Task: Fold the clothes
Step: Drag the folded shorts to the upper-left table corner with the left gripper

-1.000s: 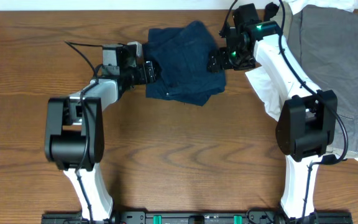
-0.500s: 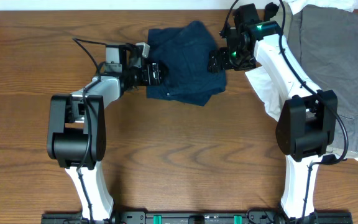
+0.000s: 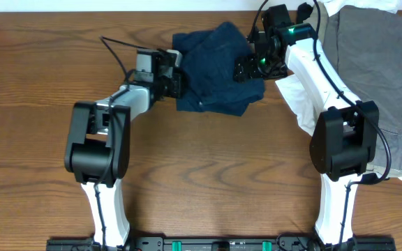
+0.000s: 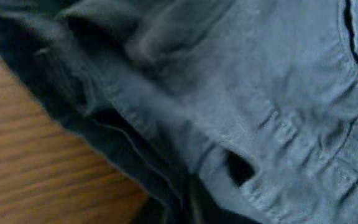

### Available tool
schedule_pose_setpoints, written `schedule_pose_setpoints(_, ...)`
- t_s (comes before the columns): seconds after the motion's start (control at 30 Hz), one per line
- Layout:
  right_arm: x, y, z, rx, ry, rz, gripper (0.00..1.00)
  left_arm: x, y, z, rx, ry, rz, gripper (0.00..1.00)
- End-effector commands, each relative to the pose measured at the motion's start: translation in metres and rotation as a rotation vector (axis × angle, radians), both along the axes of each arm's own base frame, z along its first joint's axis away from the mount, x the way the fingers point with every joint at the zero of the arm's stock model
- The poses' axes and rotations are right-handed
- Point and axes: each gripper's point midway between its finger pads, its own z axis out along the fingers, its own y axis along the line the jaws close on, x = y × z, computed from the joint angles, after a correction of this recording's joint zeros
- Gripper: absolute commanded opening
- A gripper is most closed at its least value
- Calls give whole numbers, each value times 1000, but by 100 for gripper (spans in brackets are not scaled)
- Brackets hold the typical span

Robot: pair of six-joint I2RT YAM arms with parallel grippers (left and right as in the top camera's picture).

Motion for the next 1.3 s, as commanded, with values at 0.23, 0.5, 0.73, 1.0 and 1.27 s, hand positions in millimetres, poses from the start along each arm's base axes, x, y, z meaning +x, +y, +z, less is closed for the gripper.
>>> schedule_pose_setpoints(0.23,4,-11,9,-2,-3,-36,99,-3,25,-37,108,87,186,6)
schedule_pose_setpoints(0.5,6,-29,8,-3,13,-78,99,8,100,-40,20,174,491,6)
schedule_pose_setpoints(0.73,7,-33,8,-3,13,-86,99,10,180,-41,-101,236,873,6)
schedule_pose_setpoints(1.0,7,-33,8,-3,13,-86,99,-2,273,-41,-304,278,1324,6)
schedule_pose_setpoints(1.27,7,-32,8,-3,12,-85,99,-23,330,-44,-485,320,1618,6)
